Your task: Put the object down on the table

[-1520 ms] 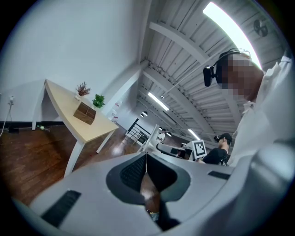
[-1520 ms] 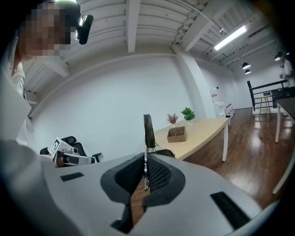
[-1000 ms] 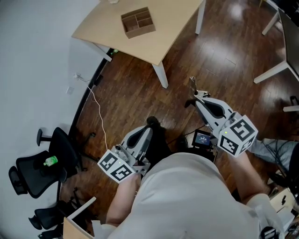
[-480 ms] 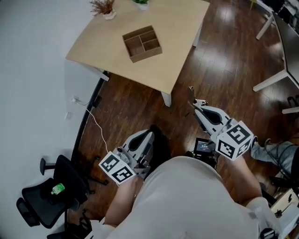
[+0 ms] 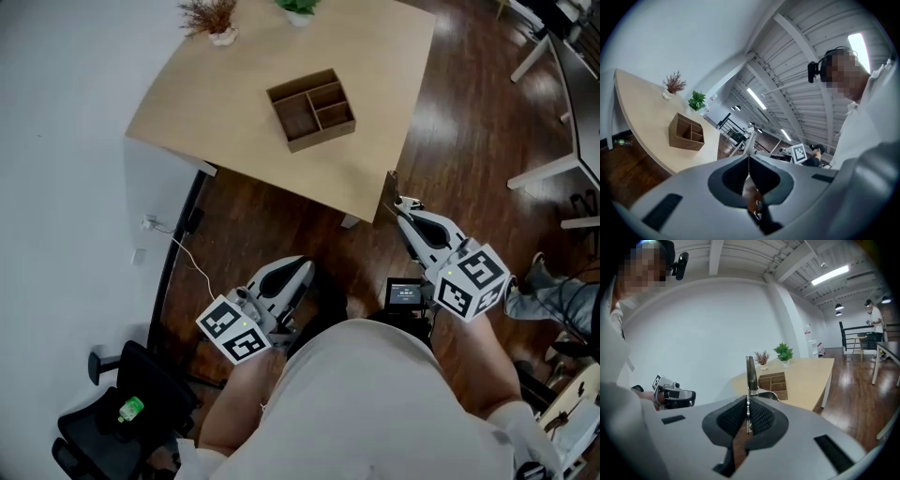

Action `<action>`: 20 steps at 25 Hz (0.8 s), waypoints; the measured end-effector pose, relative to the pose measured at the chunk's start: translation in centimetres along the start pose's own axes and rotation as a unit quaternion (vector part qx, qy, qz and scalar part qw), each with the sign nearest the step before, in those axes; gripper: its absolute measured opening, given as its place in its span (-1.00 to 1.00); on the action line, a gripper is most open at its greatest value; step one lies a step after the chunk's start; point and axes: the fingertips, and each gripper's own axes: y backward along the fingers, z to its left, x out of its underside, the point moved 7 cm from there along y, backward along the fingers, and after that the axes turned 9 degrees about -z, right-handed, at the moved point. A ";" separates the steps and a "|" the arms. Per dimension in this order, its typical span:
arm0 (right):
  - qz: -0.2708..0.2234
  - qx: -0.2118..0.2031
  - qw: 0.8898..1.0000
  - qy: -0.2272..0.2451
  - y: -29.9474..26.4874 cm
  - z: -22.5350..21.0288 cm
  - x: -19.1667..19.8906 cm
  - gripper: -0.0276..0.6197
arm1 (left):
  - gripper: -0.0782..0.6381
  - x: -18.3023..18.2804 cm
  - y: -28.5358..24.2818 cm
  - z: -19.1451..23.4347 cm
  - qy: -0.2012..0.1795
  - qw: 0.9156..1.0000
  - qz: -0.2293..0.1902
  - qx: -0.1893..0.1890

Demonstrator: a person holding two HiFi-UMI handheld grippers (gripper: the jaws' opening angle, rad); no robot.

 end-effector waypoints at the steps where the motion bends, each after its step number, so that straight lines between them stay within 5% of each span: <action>1: 0.000 0.004 1.000 0.002 -0.6 -0.1 -0.2 -0.89 | -0.78 -0.3 0.0 0.6 0.002 1.000 0.001 0.002; 10: 0.009 -0.002 1.000 0.022 -4.2 -2.7 -1.7 -0.90 | -0.78 -1.7 -2.0 3.0 0.010 1.000 0.004 0.009; 20: 0.040 -0.053 0.997 0.034 -10.1 -8.1 -3.6 -0.90 | -0.78 -3.0 -4.8 4.6 -0.001 0.999 -0.026 -0.030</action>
